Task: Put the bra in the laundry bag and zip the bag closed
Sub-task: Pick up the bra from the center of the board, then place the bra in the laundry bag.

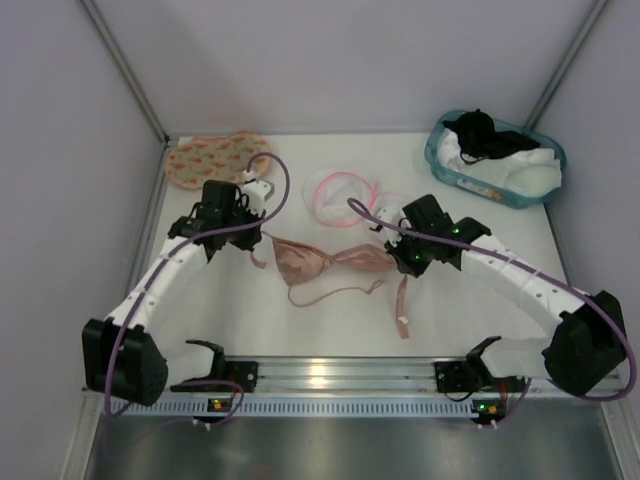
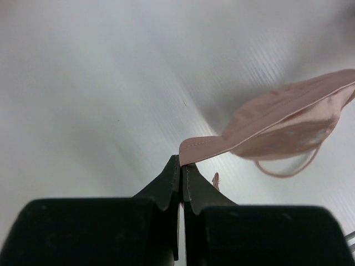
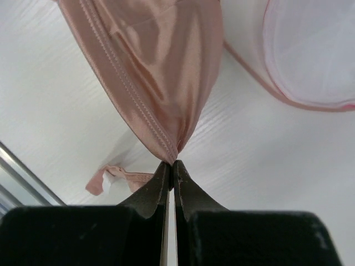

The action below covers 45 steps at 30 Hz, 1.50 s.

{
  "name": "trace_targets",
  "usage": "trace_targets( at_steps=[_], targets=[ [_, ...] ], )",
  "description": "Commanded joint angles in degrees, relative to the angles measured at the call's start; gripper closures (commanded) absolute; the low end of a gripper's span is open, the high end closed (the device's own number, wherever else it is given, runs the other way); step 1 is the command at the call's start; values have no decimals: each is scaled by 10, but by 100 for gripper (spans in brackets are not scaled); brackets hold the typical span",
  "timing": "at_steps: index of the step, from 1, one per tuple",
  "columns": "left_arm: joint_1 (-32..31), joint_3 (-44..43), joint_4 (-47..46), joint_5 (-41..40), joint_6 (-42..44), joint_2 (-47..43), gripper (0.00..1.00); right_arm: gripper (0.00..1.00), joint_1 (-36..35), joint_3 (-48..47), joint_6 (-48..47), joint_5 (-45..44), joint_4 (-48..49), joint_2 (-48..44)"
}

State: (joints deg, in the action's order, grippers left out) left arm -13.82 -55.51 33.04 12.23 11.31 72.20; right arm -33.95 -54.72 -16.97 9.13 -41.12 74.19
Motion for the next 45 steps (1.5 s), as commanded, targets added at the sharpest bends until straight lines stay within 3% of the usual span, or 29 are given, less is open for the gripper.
trace_targets(
  at_steps=[1,13,20,26,33,39,45],
  targets=[
    [0,-23,41,24,114,-79,100,100,4,-43,-102,33,-100,-66],
    [-1,-15,221,195,265,-336,100,100,-26,-94,-229,185,-337,-195],
    [-1,-68,285,185,291,-447,100,100,-49,-174,-254,255,-390,-208],
    [-1,-127,287,162,276,-467,100,100,-67,-298,-228,222,-393,-185],
    [-1,-185,287,193,250,-481,100,100,-73,-416,-215,185,-439,-180],
    [-1,-233,287,241,217,-489,100,100,-74,-423,-193,207,-447,-219],
    [6,-268,287,288,171,-497,100,100,-42,-416,-198,291,-444,-269]
  ],
)
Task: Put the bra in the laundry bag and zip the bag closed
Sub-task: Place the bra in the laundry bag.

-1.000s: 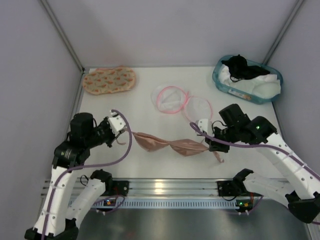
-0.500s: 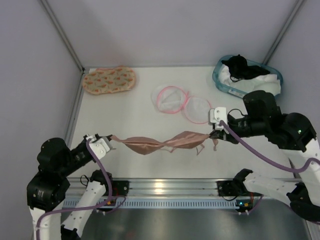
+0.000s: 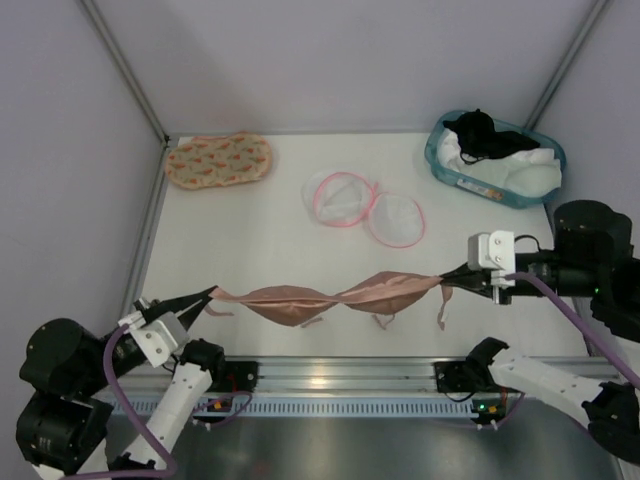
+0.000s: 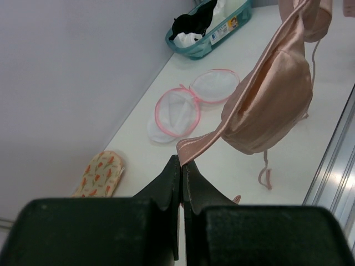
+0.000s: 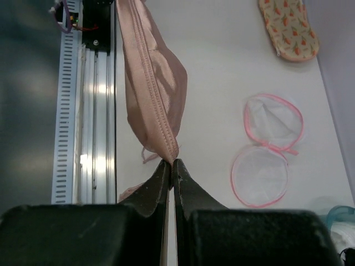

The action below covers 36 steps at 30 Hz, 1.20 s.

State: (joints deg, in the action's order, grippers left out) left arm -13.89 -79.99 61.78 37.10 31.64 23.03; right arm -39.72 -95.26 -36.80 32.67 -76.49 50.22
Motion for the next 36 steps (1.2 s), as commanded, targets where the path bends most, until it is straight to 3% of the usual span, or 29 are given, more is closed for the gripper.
trace_targets(
  at_steps=[1,6,10,14,20,25,31,34,36],
  targets=[
    [10,-26,0,39,-35,-5,100,100,19,-10,1,64,-87,-35],
    [19,-7,21,44,-29,-5,100,100,25,59,-6,67,-75,-37],
    [19,65,25,25,-1,4,100,100,25,140,-49,71,-50,-3],
    [19,139,26,6,73,1,100,100,25,252,-103,61,-2,31],
    [19,251,25,-6,179,-4,100,100,25,342,-119,51,112,98],
    [19,307,7,-14,181,44,100,100,31,364,-136,68,147,167],
    [19,322,-64,-6,145,103,100,100,70,327,-165,107,132,236],
    [19,345,-137,-34,98,161,100,100,102,295,-191,123,101,309],
    [19,352,-203,-102,34,238,100,100,119,266,-204,126,80,388]
  ],
)
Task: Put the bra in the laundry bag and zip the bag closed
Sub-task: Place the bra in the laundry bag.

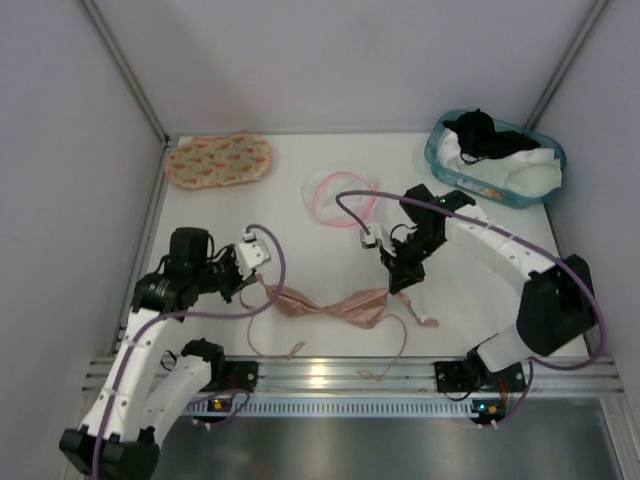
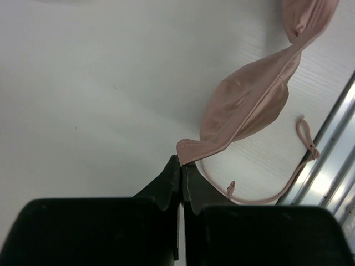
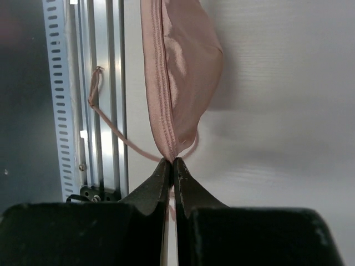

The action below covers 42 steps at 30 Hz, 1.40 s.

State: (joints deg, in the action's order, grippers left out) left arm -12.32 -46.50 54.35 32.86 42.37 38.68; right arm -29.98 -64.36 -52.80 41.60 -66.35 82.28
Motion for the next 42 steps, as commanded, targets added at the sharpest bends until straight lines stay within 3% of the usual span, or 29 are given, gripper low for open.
trace_targets(
  at_steps=[1,5,8,14,16,18,19,21,23,24,26,27,30,31,32,33,35,42],
  targets=[
    [4,15,-143,-78,-90,111,100,99,30,-54,-50,38,-37,95],
    [6,-13,-215,-103,-151,269,100,97,83,-164,-55,58,-72,237],
    [8,-35,-281,-95,-185,329,100,96,105,-235,-45,62,-82,298],
    [10,-89,-354,-161,-227,480,95,83,107,-286,-11,34,-62,350],
    [15,-117,-361,-177,-236,515,86,58,108,-289,20,9,-32,347],
    [30,-131,-360,-177,-242,522,76,42,113,-292,39,-8,-20,334],
    [36,-140,-356,-169,-242,516,75,36,115,-292,70,-18,-1,319],
    [55,-138,-339,-120,-226,476,60,29,123,-290,90,-36,10,297],
    [62,-124,-326,-70,-201,420,46,28,134,-276,136,-36,38,254],
    [63,-120,-319,-44,-194,401,45,28,137,-271,150,-23,44,241],
    [63,-105,-282,9,-187,354,46,32,138,-247,207,43,62,206],
    [63,-99,-272,84,-191,343,48,35,137,-232,232,71,75,195],
    [63,-62,-267,216,-263,330,55,45,124,-130,415,183,203,158],
    [63,-55,-267,251,-306,337,60,48,119,-68,459,201,251,140],
    [63,-44,-267,274,-326,365,64,53,105,-38,504,212,359,130],
    [63,-40,-267,293,-343,383,66,55,98,-11,581,212,404,125],
    [63,-36,-267,323,-373,436,73,55,77,35,626,207,487,126],
    [60,-75,-267,351,-398,569,78,57,50,35,688,147,545,191]
  ],
)
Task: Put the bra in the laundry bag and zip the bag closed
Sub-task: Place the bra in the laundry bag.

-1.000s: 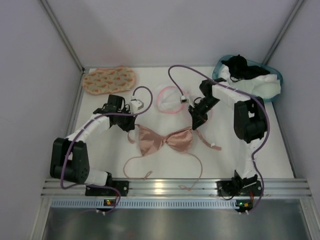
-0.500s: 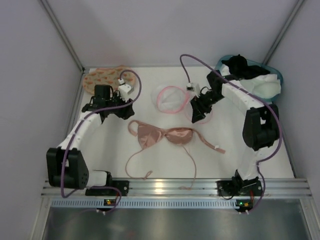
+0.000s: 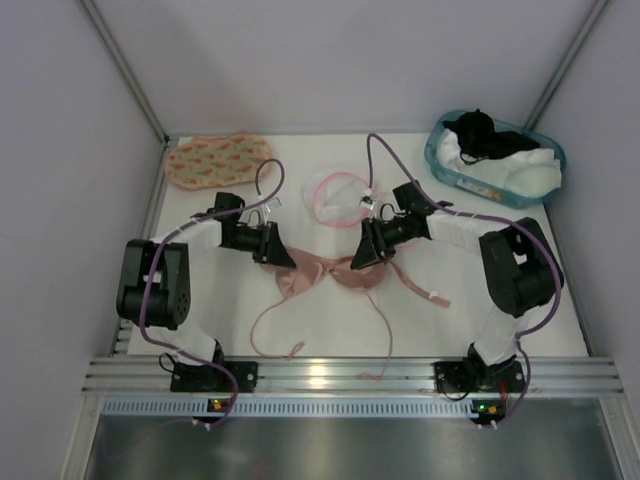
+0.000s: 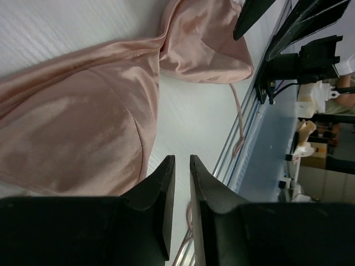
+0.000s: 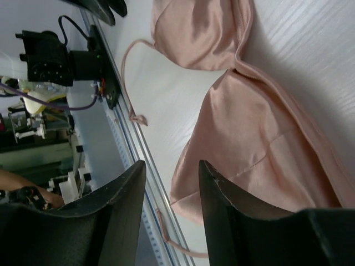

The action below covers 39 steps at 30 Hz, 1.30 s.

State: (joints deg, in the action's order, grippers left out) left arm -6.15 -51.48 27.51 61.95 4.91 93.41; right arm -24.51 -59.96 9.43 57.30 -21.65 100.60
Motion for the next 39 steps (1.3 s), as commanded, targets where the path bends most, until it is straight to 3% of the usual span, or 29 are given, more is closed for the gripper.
trace_targets(
  at_steps=[1,7,12,17,21,22,26,31,39],
  targets=[
    [-3,-34,1,64,-31,36,78,57,-5,-9,72,-11,109,20],
    [-21,-39,1,33,-39,113,78,56,-11,-9,59,-27,97,57],
    [-30,-23,-37,-111,-88,144,76,52,-19,-1,18,-80,82,77],
    [-16,-26,-75,-176,-132,184,77,48,-19,-8,-34,-121,57,96],
    [-13,-30,-76,-186,-130,163,76,45,-31,-4,-84,-141,33,68],
    [-13,-21,-76,-155,-119,111,72,41,-57,-12,-127,-166,9,20],
    [-13,-7,-76,-93,-106,51,68,39,-74,-17,-153,-170,-15,-16],
    [-14,9,-76,-81,-107,-25,66,39,-83,-16,-173,-171,-39,-61],
    [-30,-19,-144,-99,-162,44,66,38,-83,-28,-198,-177,-52,-60]
  ],
)
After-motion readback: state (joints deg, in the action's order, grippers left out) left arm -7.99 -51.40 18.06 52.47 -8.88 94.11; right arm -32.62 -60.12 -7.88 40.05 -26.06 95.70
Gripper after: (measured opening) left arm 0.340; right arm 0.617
